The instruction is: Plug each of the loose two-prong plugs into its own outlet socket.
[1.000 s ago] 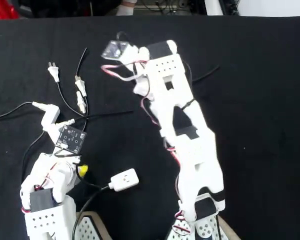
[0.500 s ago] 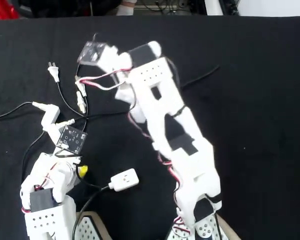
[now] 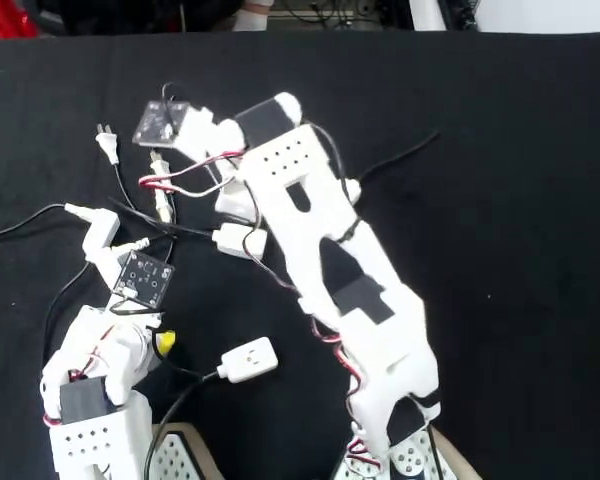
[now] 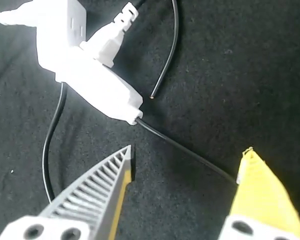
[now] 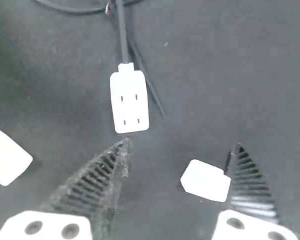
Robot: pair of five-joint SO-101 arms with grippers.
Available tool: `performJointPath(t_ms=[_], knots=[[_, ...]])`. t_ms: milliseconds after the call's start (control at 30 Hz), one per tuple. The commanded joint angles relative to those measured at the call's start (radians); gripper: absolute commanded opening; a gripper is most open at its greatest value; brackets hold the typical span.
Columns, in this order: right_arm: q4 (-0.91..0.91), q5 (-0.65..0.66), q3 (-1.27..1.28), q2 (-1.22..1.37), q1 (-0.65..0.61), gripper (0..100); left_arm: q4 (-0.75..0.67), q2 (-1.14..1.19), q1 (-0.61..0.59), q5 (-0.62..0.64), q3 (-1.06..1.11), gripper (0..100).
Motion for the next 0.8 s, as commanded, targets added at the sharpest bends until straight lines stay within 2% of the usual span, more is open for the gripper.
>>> performJointPath(t_ms=[0,167,300,400,500,633,767], knots=[[-0.002,0.012,-0.031,-0.058,-0.06,30.3,0.003,0.005,-0.012,0.002,-0.015,33],[-0.19,0.003,0.061,0.031,-0.14,30.3,-0.04,-0.048,-0.234,0.192,-0.059,26],[-0.348,-0.175,0.102,0.111,-0.163,30.3,-0.068,-0.052,-0.441,0.313,-0.088,24],[-0.425,-0.242,0.131,0.165,-0.172,30.3,-0.132,-0.049,-0.611,0.4,-0.077,24],[-0.497,-0.253,0.171,0.197,-0.19,30.3,-0.196,-0.049,-0.76,0.416,-0.065,24],[-0.585,-0.164,0.232,0.222,-0.241,30.3,-0.259,-0.049,-0.852,0.414,-0.035,24],[-0.684,-0.124,0.252,0.252,-0.262,30.3,-0.258,-0.049,-0.849,0.365,0.002,24]])
